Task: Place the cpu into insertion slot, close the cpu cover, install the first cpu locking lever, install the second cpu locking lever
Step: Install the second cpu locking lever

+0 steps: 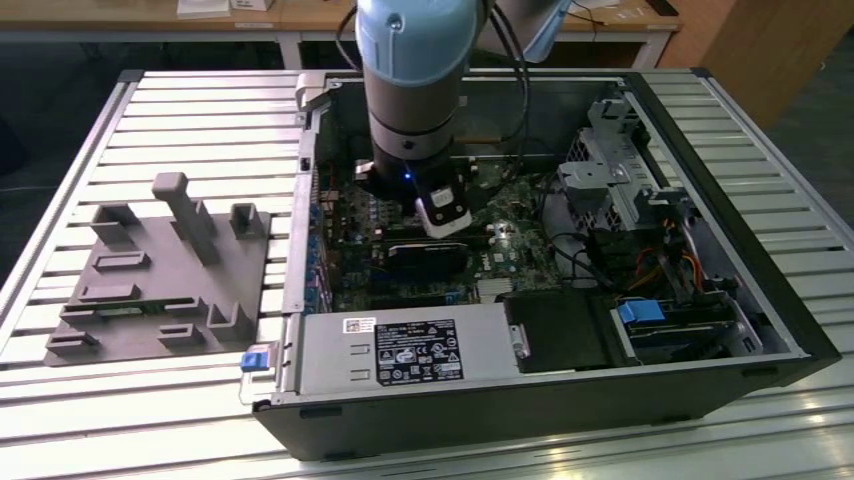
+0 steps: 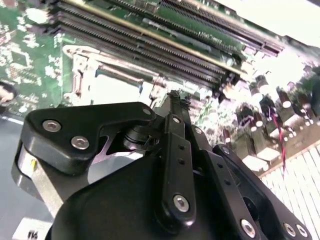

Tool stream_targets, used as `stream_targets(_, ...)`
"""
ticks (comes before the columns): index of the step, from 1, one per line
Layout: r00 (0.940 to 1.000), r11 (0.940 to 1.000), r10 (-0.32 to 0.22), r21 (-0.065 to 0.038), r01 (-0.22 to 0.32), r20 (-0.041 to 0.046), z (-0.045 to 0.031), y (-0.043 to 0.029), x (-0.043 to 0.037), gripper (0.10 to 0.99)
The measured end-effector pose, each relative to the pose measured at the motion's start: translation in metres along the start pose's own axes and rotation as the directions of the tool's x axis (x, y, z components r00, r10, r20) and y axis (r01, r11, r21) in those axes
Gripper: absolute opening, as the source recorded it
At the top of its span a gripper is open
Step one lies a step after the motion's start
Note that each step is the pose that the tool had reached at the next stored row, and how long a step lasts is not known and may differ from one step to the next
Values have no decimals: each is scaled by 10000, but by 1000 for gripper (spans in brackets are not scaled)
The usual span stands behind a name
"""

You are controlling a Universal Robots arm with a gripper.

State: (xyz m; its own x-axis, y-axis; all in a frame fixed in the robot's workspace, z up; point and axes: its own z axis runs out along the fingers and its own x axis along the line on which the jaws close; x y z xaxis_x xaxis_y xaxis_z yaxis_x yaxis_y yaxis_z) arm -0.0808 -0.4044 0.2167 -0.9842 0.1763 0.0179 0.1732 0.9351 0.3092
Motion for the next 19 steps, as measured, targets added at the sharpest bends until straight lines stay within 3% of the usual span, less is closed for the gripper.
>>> stream_targets(6,10000,10000,-18,-10,18,55,-177,58,3,102)
stream_targets(8,10000,10000,-18,27,18,68,-193,64,4,102)
stream_targets(10,9999,9998,11,180,-13,104,-196,64,4,102)
stream_targets(13,9997,9986,125,515,-135,209,-196,65,-2,102)
stream_targets(14,9996,9981,161,586,-175,237,-195,66,-8,102)
stream_targets(19,9993,9976,247,648,-264,276,-192,79,-84,102)
